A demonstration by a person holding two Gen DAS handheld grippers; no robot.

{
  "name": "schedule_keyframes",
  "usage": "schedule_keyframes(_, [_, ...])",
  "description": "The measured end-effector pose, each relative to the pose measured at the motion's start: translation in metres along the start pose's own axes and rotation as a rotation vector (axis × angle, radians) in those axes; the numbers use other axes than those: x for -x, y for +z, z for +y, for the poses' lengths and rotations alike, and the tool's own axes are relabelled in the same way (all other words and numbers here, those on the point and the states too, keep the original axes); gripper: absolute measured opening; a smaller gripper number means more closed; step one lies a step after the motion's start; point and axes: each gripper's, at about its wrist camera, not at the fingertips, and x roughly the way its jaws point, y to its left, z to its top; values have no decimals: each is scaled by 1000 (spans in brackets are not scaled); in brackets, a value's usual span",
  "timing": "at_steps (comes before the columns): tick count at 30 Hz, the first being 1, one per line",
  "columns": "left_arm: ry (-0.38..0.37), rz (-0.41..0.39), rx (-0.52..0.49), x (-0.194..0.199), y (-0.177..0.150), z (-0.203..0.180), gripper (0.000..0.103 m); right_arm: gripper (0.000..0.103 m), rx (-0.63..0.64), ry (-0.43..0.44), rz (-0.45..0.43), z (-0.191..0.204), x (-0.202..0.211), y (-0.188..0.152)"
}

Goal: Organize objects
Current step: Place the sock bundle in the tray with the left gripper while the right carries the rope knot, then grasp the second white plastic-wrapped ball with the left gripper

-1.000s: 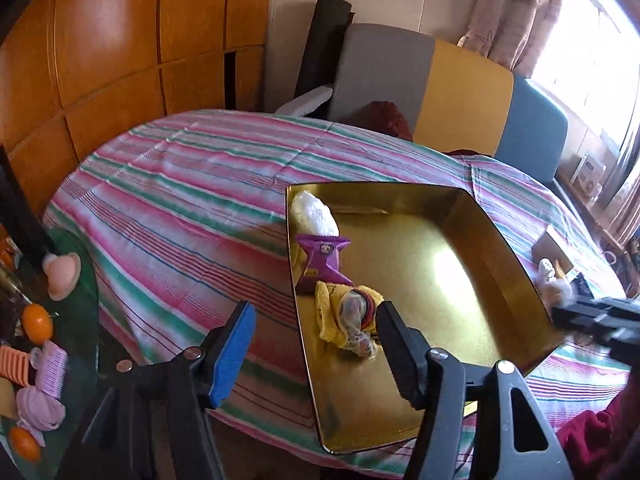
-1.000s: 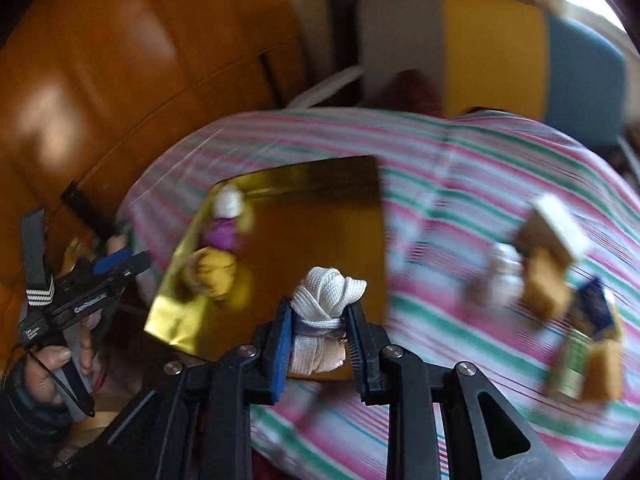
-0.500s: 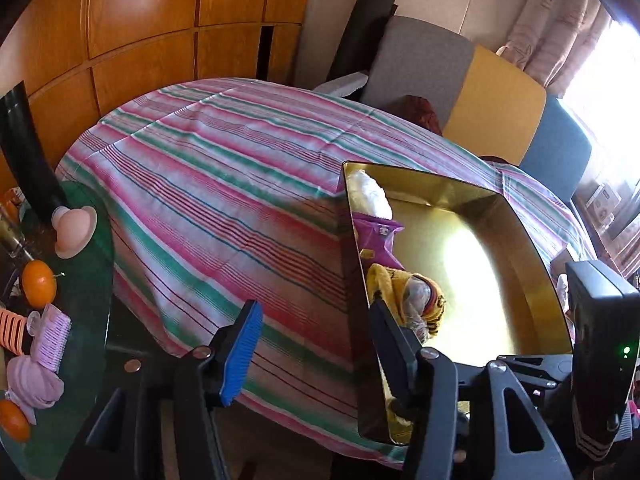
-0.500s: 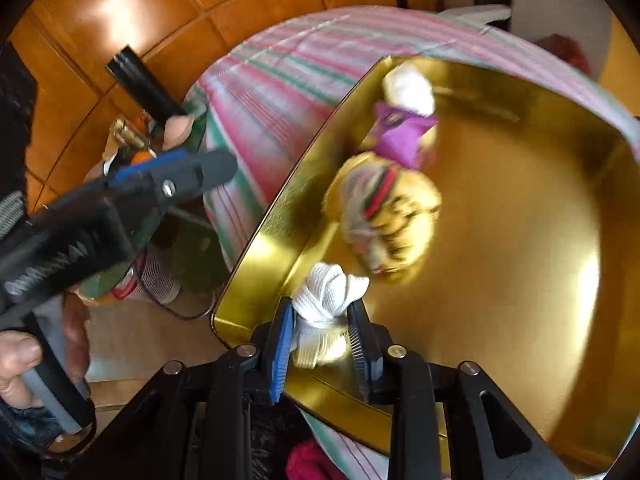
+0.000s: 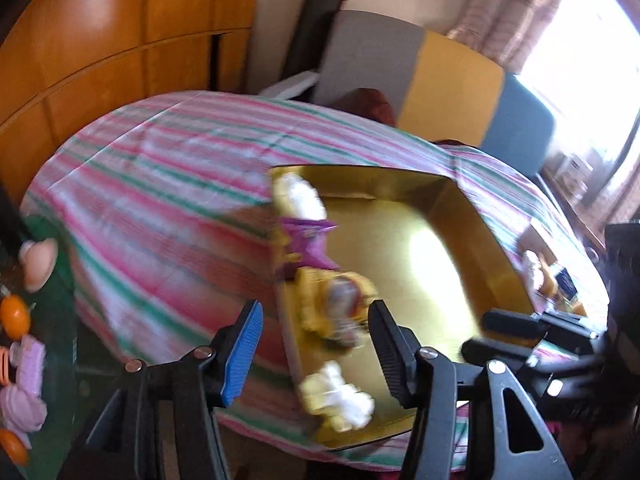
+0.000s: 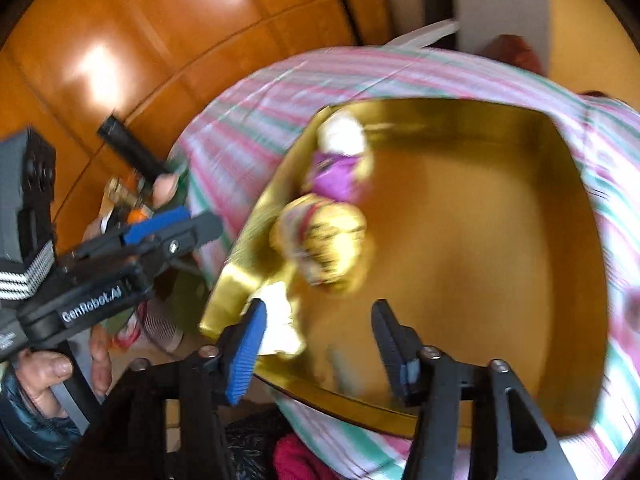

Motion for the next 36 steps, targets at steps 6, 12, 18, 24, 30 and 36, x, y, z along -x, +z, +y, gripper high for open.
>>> schedule_keyframes(6, [-117, 11, -161, -8, 21, -75, 55, 64, -153, -143, -113, -70, 73, -21])
schedule_keyframes(12, [-267, 43, -341, -27, 40, -179, 55, 67, -300, -350, -173, -146, 146, -61])
schedule_keyframes(18, [-338, 151, -422, -75, 44, -272, 55, 73, -483, -526, -227, -218, 214, -103])
schedule_keyframes(24, [-298, 289, -392, -138, 37, -321, 50, 77, -633, -594, -316, -274, 264, -141])
schedule_keyframes(30, [-234, 323, -322, -185, 39, -334, 50, 76, -716, -502, -399, -294, 275, -156])
schedule_keyframes(36, [-215, 307, -340, -201, 29, -338, 33, 76, -711, -452, -420, -290, 273, -158])
